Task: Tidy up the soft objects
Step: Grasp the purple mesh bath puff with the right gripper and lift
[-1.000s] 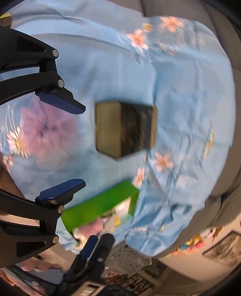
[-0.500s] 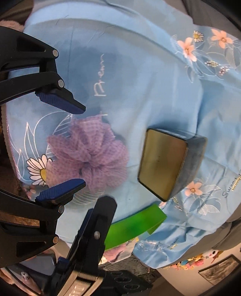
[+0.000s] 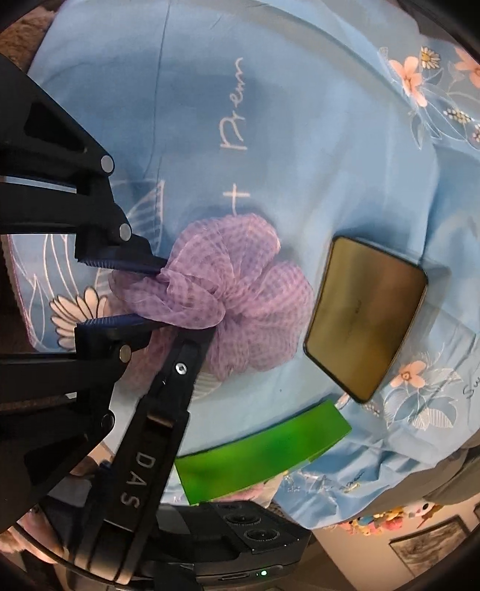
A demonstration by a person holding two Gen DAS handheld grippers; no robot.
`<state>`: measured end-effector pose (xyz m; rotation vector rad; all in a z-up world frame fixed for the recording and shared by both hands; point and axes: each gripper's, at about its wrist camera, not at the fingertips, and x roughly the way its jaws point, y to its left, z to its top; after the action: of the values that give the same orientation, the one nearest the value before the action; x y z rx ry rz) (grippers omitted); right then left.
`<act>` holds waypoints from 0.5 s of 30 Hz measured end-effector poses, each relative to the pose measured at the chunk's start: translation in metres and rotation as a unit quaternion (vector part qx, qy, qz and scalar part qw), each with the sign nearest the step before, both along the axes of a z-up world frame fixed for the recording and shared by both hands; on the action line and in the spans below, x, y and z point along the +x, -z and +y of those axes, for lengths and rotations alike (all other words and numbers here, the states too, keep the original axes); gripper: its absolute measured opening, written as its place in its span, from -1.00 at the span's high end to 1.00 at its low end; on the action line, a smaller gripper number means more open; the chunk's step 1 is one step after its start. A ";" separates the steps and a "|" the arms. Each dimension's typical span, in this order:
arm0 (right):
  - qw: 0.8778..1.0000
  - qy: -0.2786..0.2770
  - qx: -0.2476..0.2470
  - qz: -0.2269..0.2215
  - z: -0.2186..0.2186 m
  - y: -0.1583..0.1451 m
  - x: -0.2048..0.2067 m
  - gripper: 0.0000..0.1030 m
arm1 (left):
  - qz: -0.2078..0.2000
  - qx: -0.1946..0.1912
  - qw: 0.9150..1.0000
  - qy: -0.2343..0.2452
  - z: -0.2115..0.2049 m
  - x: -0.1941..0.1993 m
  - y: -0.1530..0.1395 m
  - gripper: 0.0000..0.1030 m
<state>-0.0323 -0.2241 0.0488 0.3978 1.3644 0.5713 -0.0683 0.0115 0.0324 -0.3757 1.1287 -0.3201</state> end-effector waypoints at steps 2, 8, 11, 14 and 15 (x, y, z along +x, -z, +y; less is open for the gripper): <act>1.000 -0.005 0.021 -0.003 -0.001 -0.001 -0.001 0.69 | -0.011 0.015 1.000 0.004 -0.006 -0.001 -0.006 0.64; 0.998 0.008 0.022 -0.059 -0.008 -0.027 -0.006 0.68 | -0.045 0.023 0.999 0.012 -0.017 -0.002 -0.029 0.65; 0.996 0.019 0.034 -0.078 -0.019 -0.041 -0.007 0.68 | -0.064 0.019 0.998 0.018 -0.022 -0.003 -0.045 0.65; 0.993 0.033 0.040 -0.102 -0.031 -0.058 -0.008 0.66 | -0.088 0.024 0.995 0.031 -0.033 -0.003 -0.061 0.65; 0.992 0.039 0.042 -0.109 -0.034 -0.063 -0.009 0.64 | -0.095 0.024 0.995 0.034 -0.035 -0.003 -0.066 0.65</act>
<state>-0.0418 -0.2582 0.1123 0.4416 1.1129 0.5912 -0.0711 -0.0238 0.0980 -0.2588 0.9613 -0.3802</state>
